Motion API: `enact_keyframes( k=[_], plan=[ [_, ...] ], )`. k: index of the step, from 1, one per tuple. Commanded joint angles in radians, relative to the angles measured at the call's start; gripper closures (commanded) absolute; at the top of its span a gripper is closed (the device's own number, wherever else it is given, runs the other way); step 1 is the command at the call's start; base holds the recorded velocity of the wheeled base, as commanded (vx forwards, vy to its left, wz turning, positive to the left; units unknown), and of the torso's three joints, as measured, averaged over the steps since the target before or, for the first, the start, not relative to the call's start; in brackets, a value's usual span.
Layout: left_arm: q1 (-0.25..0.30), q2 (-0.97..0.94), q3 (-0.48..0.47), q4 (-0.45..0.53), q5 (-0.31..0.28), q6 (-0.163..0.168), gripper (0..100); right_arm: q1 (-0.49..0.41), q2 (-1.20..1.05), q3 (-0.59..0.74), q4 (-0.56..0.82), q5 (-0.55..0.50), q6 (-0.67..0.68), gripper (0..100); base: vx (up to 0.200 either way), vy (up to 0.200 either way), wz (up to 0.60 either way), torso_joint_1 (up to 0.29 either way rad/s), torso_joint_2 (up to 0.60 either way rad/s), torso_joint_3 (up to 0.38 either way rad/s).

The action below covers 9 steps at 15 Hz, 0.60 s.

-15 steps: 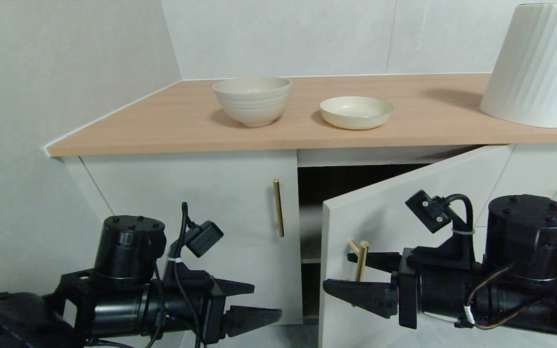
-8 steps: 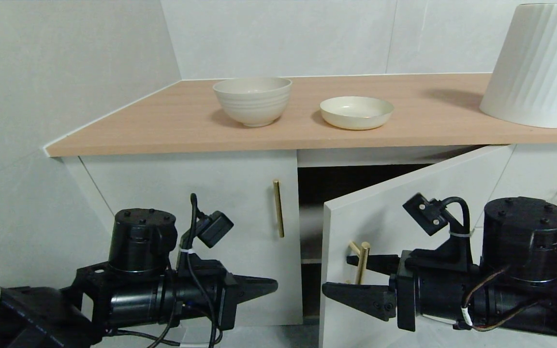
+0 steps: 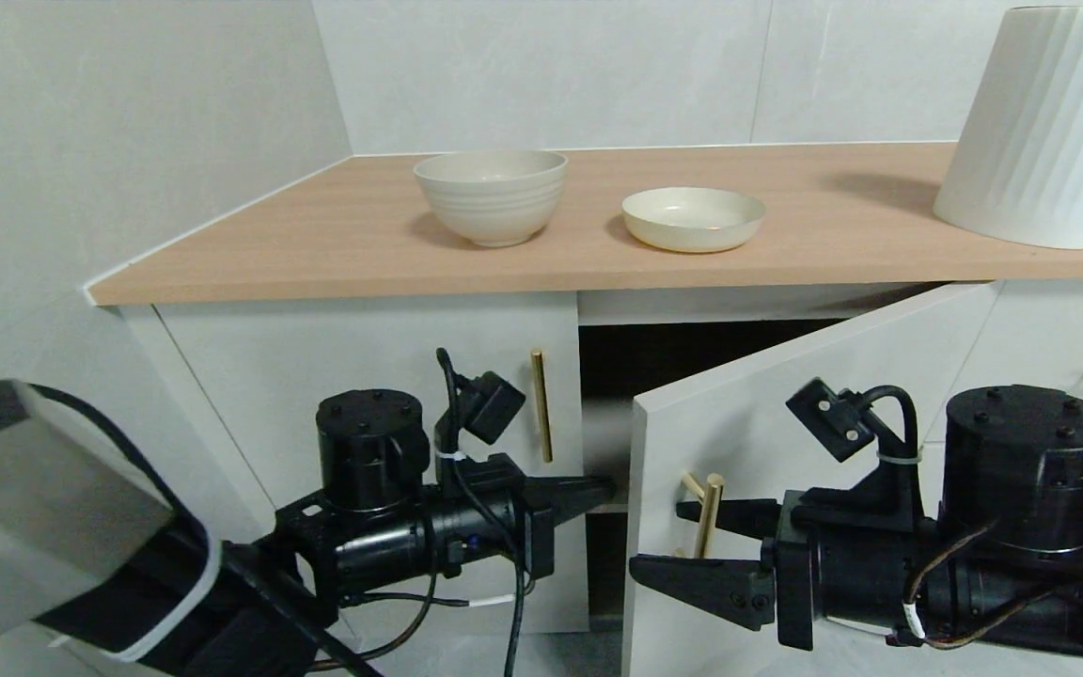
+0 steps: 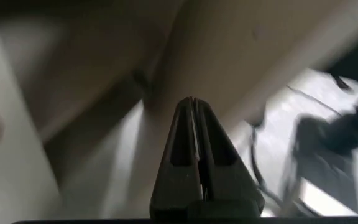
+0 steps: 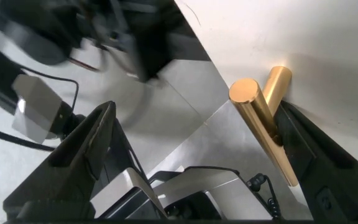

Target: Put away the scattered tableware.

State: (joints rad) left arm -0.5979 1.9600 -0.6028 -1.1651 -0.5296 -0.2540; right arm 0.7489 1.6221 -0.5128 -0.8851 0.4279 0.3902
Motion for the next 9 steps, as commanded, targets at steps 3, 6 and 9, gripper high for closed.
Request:
enact_keyframes(
  k=[3, 6, 9],
  plan=[
    [-0.074, 0.237, -0.065, -0.248, 0.069, -0.042, 100, 0.001, -0.021, 0.007, -0.005, 0.0, -0.002, 0, 0.0, 0.0, 0.0, 0.0, 0.0, 0.0],
    [-0.086, 0.212, -0.069, -0.249, 0.076, -0.042, 100, -0.002, -0.022, 0.017, -0.005, -0.008, -0.027, 0, 0.0, 0.0, 0.0, 0.0, 0.0, 0.0],
    [-0.088, 0.189, -0.072, -0.249, 0.076, -0.042, 100, -0.026, -0.025, 0.048, -0.005, -0.023, -0.12, 0, 0.0, 0.0, 0.0, 0.0, 0.0, 0.0]
  ],
)
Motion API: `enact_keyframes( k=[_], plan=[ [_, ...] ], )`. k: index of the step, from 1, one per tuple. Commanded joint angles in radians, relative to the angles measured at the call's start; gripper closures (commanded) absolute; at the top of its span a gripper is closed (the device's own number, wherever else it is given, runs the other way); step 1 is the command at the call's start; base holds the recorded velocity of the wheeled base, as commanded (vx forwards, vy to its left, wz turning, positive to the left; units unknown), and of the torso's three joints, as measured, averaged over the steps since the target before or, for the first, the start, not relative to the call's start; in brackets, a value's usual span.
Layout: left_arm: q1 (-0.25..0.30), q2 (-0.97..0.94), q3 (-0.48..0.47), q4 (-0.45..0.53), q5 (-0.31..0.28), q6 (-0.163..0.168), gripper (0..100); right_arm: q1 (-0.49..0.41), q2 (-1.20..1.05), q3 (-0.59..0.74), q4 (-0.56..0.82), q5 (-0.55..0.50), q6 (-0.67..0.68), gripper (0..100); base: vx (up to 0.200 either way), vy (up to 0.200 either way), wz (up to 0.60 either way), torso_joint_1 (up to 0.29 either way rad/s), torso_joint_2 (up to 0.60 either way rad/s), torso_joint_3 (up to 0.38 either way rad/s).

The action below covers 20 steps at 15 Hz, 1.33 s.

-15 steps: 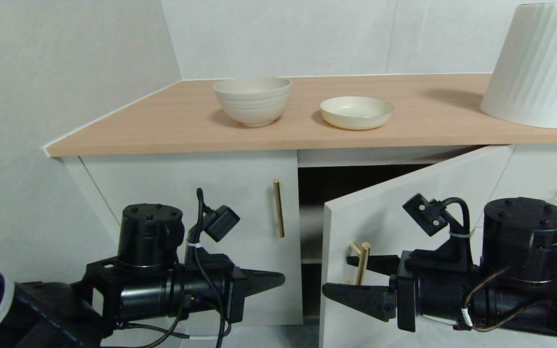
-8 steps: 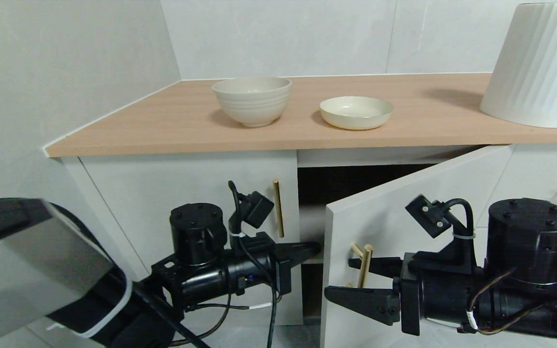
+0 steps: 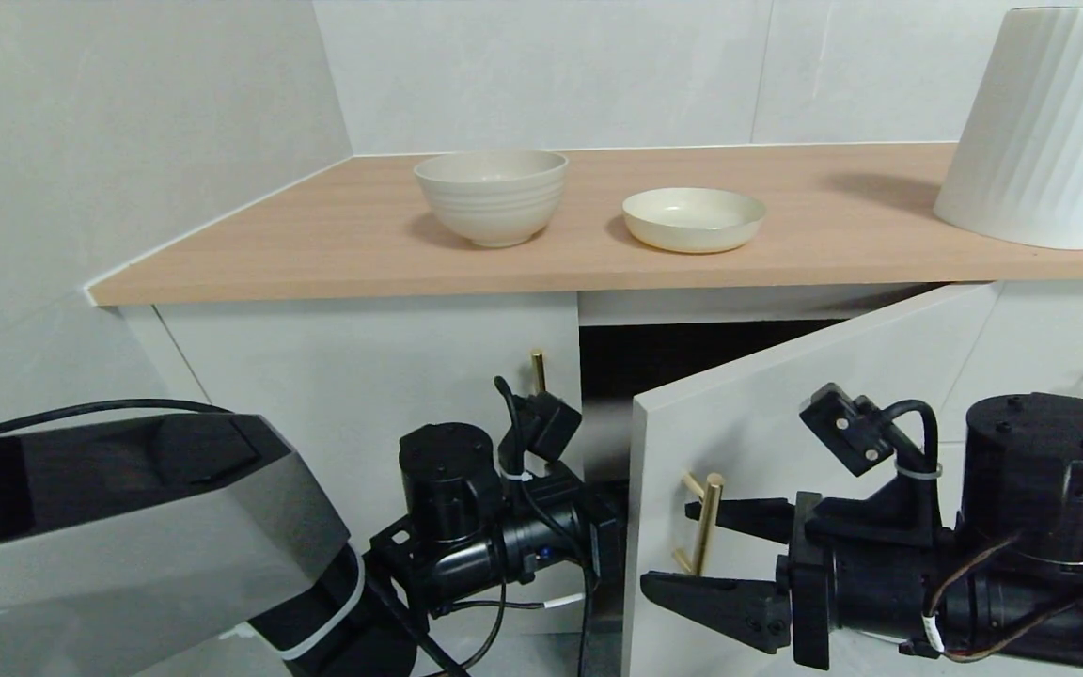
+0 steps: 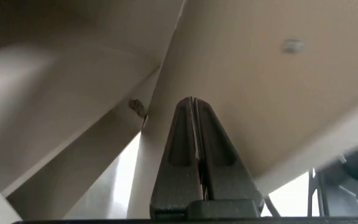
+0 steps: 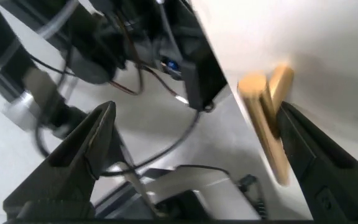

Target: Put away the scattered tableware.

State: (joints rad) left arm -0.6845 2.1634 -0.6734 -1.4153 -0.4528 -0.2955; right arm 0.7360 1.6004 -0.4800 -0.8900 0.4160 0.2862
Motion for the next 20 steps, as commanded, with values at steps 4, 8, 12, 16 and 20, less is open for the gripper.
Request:
enact_keyframes(
  k=[4, 8, 12, 16, 20],
  plan=[
    [-0.003, -0.016, 0.0, 0.001, -0.001, -0.001, 100, -0.015, -0.002, 0.024, 0.009, -0.138, -0.058, 0, 0.0, 0.0, 0.0, 0.0, 0.0, 0.0],
    [-0.003, -0.022, 0.005, 0.004, -0.001, 0.001, 100, -0.087, -0.146, 0.012, 0.143, -0.138, -0.061, 0, 0.0, 0.0, 0.0, 0.0, 0.0, 0.0],
    [-0.007, -0.083, 0.006, 0.091, -0.001, -0.001, 100, -0.113, -0.369, -0.06, 0.517, -0.137, -0.059, 0, 0.0, 0.0, 0.0, 0.0, 0.0, 0.0],
    [-0.01, -0.152, 0.003, 0.228, -0.001, 0.001, 100, -0.113, -0.435, -0.046, 0.58, -0.137, -0.051, 0, 0.0, 0.0, 0.0, 0.0, 0.0, 0.0],
    [-0.023, -0.145, 0.003, 0.226, 0.0, -0.001, 100, -0.112, -0.451, -0.04, 0.582, -0.135, -0.053, 0, 0.0, 0.0, 0.0, 0.0, 0.0, 0.0]
  ],
)
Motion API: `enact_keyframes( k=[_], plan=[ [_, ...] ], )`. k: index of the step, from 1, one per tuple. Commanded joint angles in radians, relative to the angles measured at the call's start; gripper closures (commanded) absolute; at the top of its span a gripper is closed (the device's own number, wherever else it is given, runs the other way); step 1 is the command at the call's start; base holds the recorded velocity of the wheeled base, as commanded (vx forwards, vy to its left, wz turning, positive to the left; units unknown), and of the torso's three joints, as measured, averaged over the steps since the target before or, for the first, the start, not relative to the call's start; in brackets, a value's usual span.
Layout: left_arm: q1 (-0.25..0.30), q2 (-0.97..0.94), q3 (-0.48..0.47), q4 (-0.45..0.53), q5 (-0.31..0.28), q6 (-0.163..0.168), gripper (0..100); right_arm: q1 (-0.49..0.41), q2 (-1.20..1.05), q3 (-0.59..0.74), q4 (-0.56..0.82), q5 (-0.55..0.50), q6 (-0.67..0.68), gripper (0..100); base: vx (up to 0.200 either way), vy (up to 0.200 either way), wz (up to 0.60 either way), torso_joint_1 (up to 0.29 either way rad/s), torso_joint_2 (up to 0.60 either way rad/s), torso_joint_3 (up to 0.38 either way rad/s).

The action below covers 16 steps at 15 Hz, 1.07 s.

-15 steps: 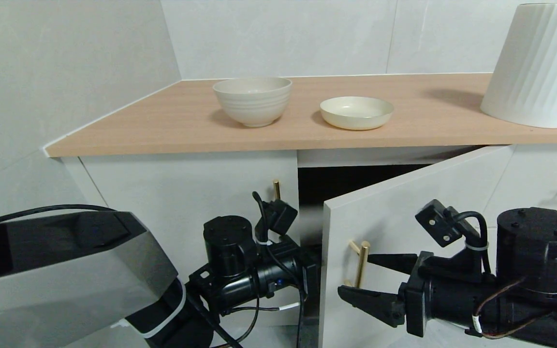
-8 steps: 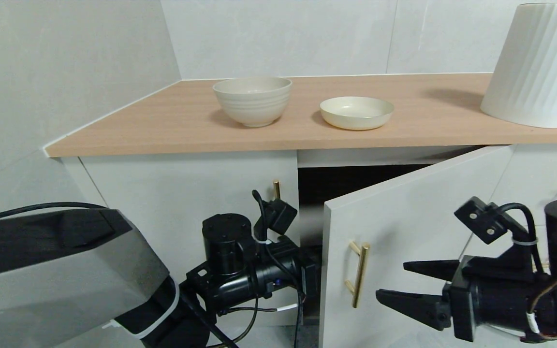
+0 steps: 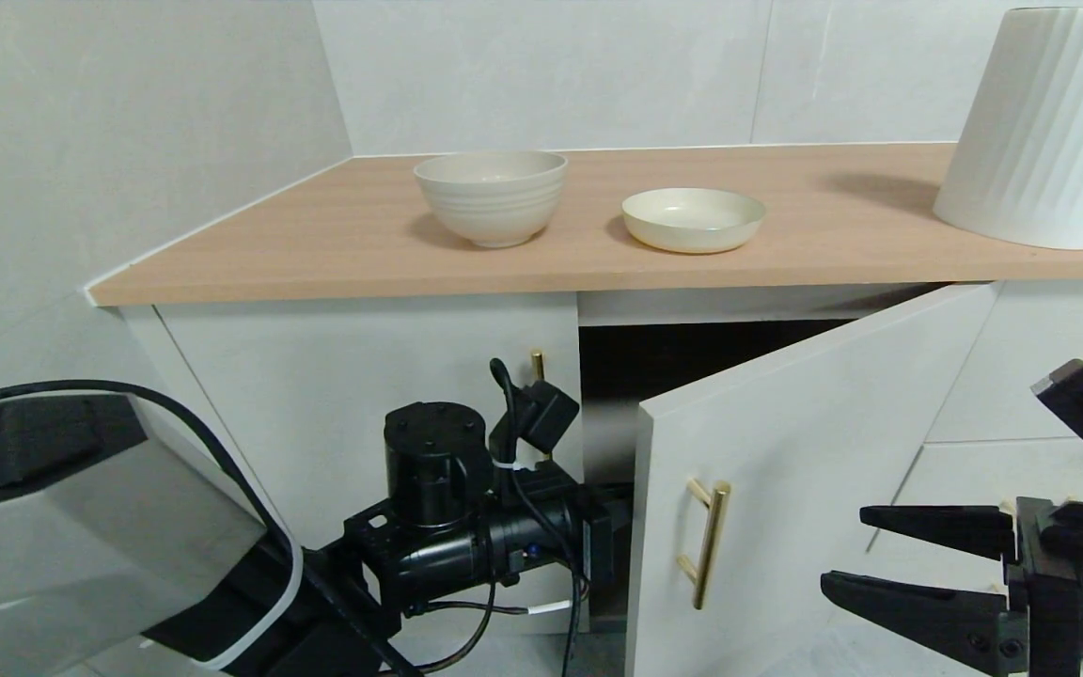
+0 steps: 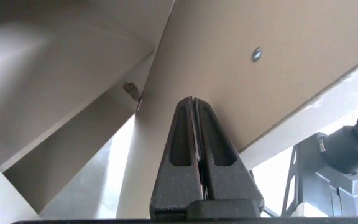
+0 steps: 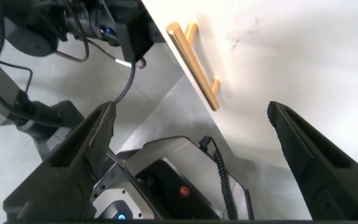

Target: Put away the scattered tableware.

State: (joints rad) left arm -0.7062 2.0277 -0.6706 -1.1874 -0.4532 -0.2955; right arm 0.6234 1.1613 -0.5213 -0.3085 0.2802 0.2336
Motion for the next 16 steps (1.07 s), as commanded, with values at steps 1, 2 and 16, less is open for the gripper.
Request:
enact_keyframes(
  k=[1, 2, 16],
  plan=[
    [-0.001, -0.009, 0.0, -0.001, 0.001, -0.001, 100, 0.001, -0.012, 0.001, -0.001, 0.001, 0.001, 0, 0.0, 0.0, 0.0, 0.0, 0.0, 0.0],
    [-0.001, -0.009, 0.0, -0.001, 0.001, -0.001, 100, 0.001, -0.012, 0.001, 0.0, 0.001, 0.0, 0, 0.0, 0.0, 0.0, 0.0, 0.0, 0.0],
    [-0.001, 0.066, -0.136, 0.032, 0.011, -0.001, 100, 0.001, -0.02, 0.012, -0.001, 0.001, -0.002, 0, -0.043, 0.0, 0.0, 0.001, 0.0, 0.0]
  ],
)
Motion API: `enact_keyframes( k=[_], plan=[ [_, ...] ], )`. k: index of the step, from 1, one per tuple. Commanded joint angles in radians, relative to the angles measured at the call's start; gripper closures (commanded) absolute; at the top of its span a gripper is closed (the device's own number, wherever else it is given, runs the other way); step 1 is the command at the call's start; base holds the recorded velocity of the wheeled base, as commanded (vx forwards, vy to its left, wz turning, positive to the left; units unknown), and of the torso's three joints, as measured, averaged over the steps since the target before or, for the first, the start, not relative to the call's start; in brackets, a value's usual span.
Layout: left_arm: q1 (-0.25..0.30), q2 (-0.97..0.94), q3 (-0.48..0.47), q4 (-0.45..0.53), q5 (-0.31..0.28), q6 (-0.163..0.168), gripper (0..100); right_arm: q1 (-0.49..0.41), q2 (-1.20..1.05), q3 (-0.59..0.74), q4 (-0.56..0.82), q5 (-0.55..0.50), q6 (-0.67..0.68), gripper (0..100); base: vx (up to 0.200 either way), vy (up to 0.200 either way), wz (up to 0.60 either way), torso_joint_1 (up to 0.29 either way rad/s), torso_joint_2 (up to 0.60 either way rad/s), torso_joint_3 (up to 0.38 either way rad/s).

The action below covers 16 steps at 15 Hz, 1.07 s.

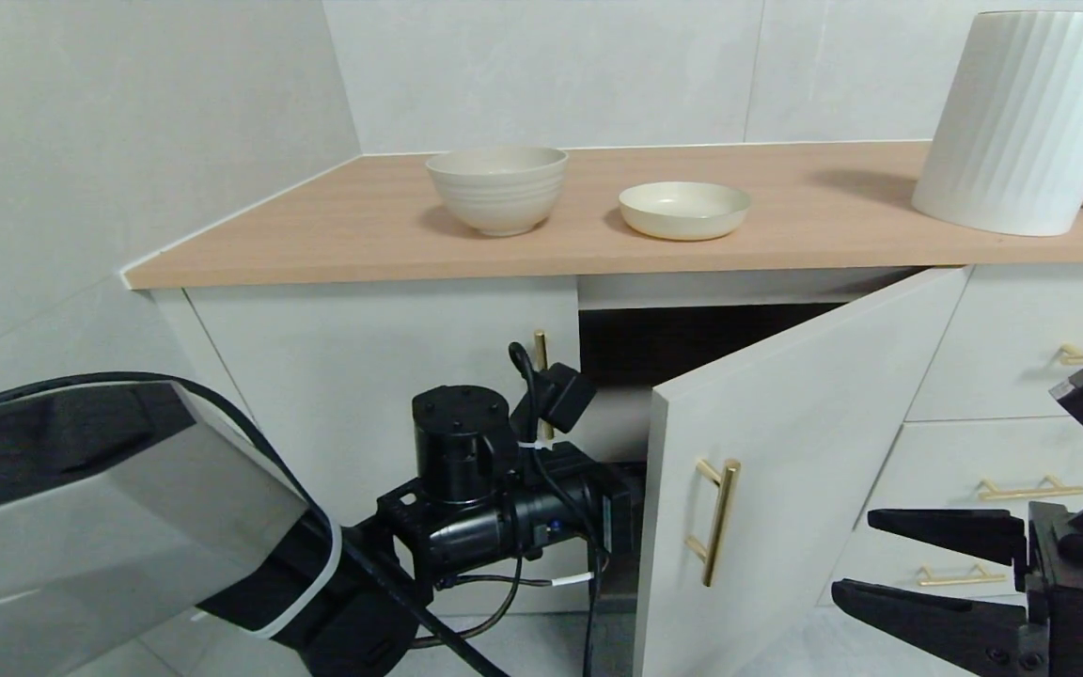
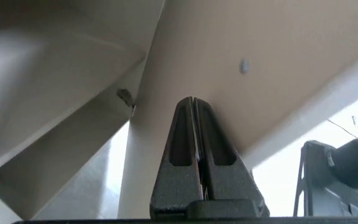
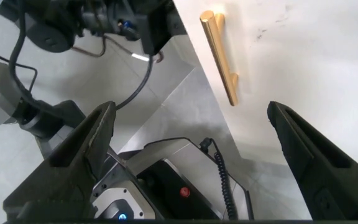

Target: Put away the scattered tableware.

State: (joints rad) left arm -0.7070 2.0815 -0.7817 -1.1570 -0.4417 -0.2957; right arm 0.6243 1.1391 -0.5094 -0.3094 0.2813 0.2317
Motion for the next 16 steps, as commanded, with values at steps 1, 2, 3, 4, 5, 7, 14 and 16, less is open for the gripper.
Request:
enact_keyframes(
  k=[1, 2, 3, 4, 5, 7, 14, 16],
  plan=[
    [0.0, 0.012, -0.071, 0.054, 0.0, 0.0, 100, 0.0, 0.002, 0.0, -0.001, -0.001, 0.0, 0, 0.0, 0.0, 0.0, 0.0, 0.0, 0.0],
    [0.0, 0.012, -0.1, 0.091, 0.0, 0.0, 100, 0.0, 0.002, 0.0, -0.001, -0.001, 0.0, 0, 0.0, 0.0, 0.0, 0.0, 0.0, 0.0],
    [0.0, 0.012, -0.1, 0.096, 0.001, 0.0, 100, 0.0, -0.001, -0.001, -0.001, -0.001, 0.0, 0, -0.2, 0.0, 0.0, -0.002, 0.0, -0.012],
    [-0.002, 0.011, -0.097, 0.094, 0.001, 0.0, 100, 0.0, -0.004, -0.001, -0.001, -0.001, 0.0, 0, -0.2, 0.0, 0.0, 0.002, 0.0, 0.002],
    [-0.002, 0.009, -0.097, 0.094, 0.001, 0.0, 100, 0.0, -0.006, -0.001, -0.001, -0.001, 0.0, 0, -0.2, 0.0, 0.0, 0.012, 0.01, 0.002],
    [-0.002, 0.006, -0.097, 0.094, 0.006, 0.0, 100, 0.0, -0.006, 0.0, -0.001, -0.001, 0.0, 0, -0.2, 0.0, 0.0, 0.007, 0.0, -0.002],
    [-0.002, 0.066, -0.152, 0.1, 0.006, 0.0, 100, 0.0, -0.016, 0.0, -0.001, 0.001, -0.003, 0, -0.086, 0.0, 0.0, -0.001, 0.0, 0.0],
    [-0.002, 0.075, -0.18, 0.109, 0.006, 0.0, 100, 0.0, -0.016, 0.0, -0.001, 0.001, -0.003, 0, 0.0, 0.0, 0.0, 0.0, 0.0, 0.0]
  ],
)
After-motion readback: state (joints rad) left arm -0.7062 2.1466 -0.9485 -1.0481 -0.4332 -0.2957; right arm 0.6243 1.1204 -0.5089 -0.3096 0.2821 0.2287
